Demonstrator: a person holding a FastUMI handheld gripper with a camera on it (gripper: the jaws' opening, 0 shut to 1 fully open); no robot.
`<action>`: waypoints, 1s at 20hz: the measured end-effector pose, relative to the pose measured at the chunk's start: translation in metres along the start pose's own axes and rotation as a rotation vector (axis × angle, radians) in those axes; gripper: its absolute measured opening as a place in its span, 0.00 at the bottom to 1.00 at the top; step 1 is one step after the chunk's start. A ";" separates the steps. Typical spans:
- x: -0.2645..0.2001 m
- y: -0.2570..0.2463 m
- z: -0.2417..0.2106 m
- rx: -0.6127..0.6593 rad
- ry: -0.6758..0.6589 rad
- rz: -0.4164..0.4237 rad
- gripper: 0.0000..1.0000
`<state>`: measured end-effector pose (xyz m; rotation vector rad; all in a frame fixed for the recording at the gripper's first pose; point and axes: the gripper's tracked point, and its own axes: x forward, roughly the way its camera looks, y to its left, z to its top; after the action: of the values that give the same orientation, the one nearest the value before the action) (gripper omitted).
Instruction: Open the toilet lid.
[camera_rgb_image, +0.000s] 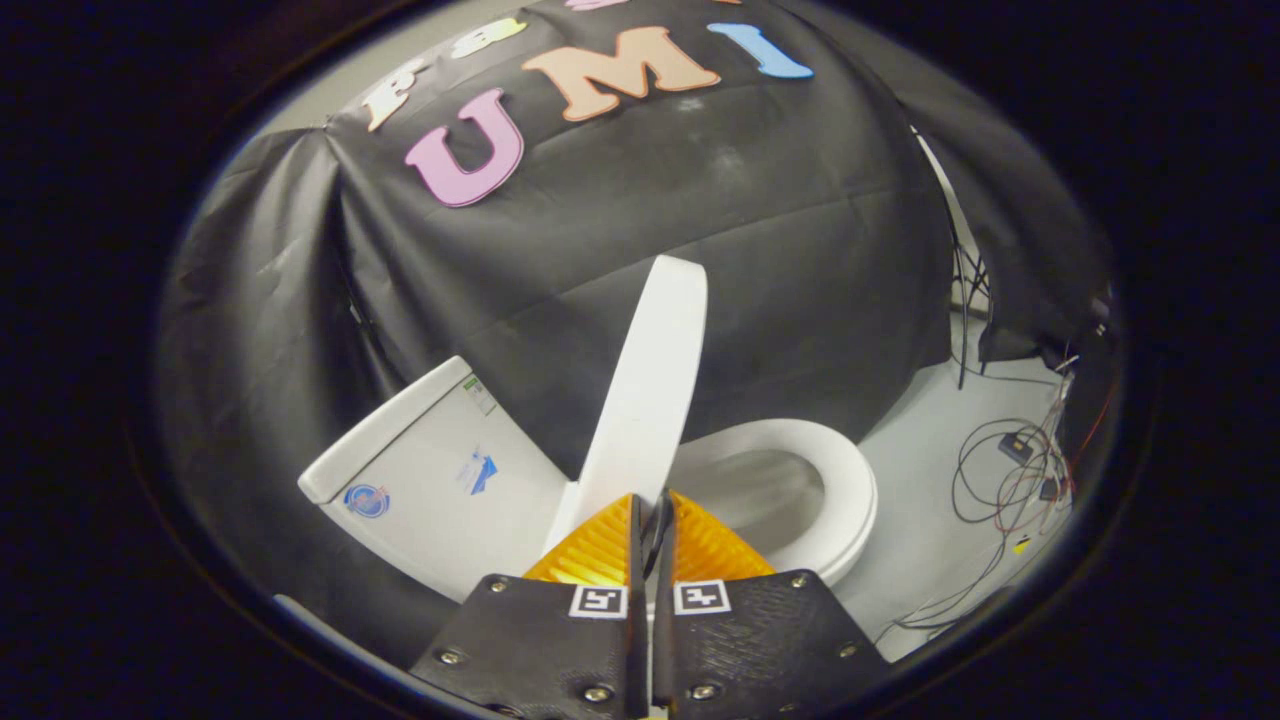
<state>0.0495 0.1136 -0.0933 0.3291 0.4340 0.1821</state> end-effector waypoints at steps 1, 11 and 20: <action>-0.001 0.003 0.002 -0.029 -0.007 -0.004 0.03; 0.000 0.036 0.016 -0.149 -0.044 -0.016 0.04; -0.002 0.066 0.024 -0.253 -0.079 -0.023 0.04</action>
<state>0.0511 0.1682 -0.0488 0.0828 0.3323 0.1982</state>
